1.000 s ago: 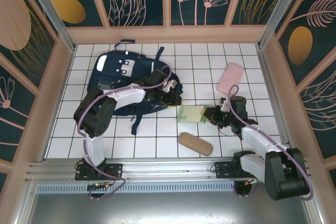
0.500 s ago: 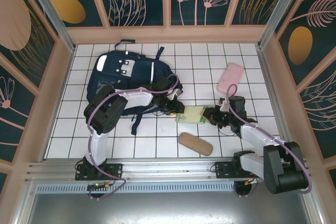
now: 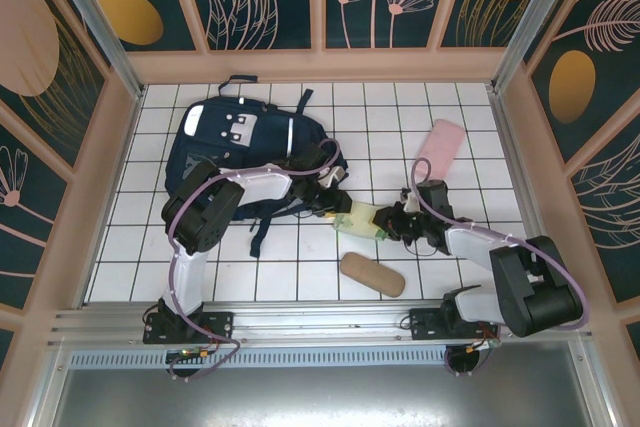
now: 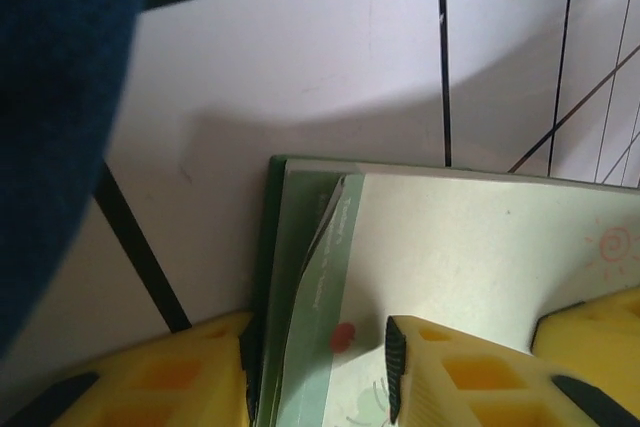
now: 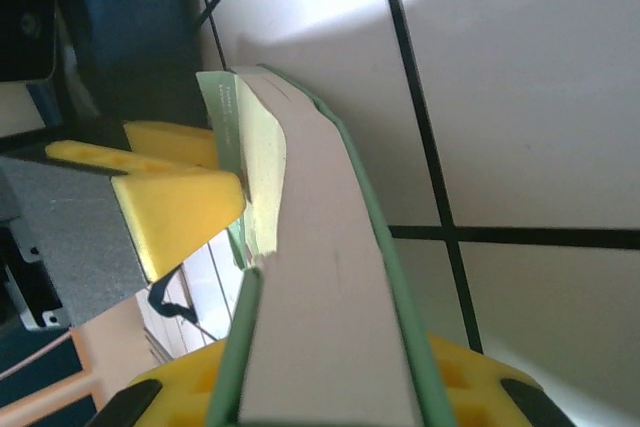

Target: Pack books, pencil case, and school supplies into a backpack

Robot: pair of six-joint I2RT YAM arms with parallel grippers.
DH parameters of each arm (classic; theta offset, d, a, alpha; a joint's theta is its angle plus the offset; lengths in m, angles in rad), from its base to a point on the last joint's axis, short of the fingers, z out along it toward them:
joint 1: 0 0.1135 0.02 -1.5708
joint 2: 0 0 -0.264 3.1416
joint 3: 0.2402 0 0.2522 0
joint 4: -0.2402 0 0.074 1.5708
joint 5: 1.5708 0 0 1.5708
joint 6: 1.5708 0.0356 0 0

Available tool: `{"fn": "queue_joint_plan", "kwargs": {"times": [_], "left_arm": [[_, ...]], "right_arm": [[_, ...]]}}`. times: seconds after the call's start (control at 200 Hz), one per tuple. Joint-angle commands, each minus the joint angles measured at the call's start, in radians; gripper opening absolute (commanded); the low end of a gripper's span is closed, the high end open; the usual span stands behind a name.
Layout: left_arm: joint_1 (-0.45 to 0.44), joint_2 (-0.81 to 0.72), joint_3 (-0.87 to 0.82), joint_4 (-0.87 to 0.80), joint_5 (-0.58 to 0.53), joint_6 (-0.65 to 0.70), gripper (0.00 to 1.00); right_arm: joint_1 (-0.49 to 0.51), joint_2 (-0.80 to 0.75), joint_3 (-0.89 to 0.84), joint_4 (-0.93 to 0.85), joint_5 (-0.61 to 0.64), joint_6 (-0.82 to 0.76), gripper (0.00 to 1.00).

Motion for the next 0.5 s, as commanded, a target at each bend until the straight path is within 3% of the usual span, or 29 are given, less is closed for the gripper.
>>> {"fn": "queue_joint_plan", "kwargs": {"times": [0.0, 0.12, 0.255, 0.495], "left_arm": [[-0.036, -0.024, 0.037, -0.026, 0.044, 0.033, 0.41], [-0.034, -0.111, 0.078, -0.095, 0.020, 0.075, 0.46], [-0.006, -0.181, 0.185, -0.248, -0.123, 0.145, 0.48], [0.149, -0.215, 0.269, -0.372, -0.317, 0.165, 0.53]], "right_arm": [[-0.001, -0.045, 0.021, -0.056, 0.119, -0.029, 0.00], [-0.044, -0.133, 0.016, -0.144, 0.153, -0.080, 0.00], [-0.052, -0.149, 0.055, -0.239, 0.190, -0.122, 0.00], [-0.036, -0.086, 0.086, -0.245, 0.171, -0.136, 0.00]]}}
